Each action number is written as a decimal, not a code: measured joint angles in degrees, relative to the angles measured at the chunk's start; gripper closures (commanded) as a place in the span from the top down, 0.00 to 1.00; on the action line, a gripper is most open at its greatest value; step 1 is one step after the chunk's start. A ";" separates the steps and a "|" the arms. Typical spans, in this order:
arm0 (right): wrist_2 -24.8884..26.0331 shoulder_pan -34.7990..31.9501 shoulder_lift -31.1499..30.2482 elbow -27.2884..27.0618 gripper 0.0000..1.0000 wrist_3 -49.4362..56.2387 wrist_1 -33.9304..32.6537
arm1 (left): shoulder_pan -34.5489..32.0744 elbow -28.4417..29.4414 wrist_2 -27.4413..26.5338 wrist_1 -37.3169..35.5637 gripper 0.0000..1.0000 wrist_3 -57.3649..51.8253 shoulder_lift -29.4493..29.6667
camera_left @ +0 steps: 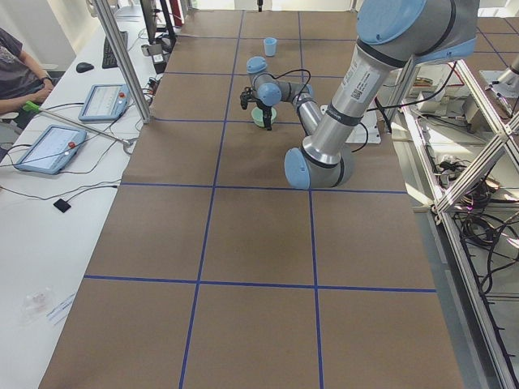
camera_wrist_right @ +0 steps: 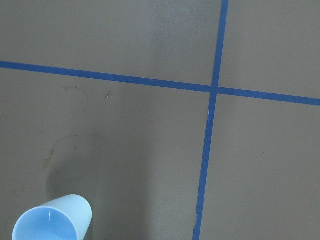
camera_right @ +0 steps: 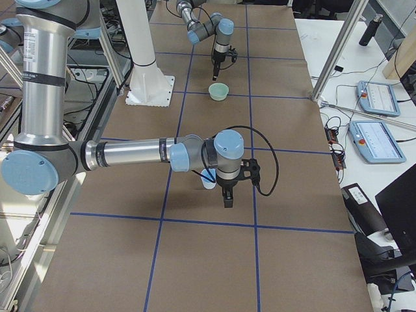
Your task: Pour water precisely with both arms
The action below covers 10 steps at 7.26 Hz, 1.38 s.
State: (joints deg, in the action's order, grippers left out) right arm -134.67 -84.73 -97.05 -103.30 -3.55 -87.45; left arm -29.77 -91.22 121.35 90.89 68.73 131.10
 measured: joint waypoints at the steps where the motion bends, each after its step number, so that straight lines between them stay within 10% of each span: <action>1: -0.04 0.00 -0.03 -0.03 0.99 -0.03 0.00 | 0.51 1.99 -0.10 2.74 0.84 2.02 0.56; 7: -0.05 0.00 -0.24 -0.09 0.99 -0.02 0.02 | 0.83 6.38 -0.15 8.03 0.46 5.85 2.70; 10: -0.01 0.00 -0.40 -0.15 0.99 0.03 0.08 | 0.85 6.70 -0.15 8.08 0.00 5.89 2.75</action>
State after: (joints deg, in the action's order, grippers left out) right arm -134.67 -84.73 -97.45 -103.44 -3.52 -87.37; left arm -28.92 -84.52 121.20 98.97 74.62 133.85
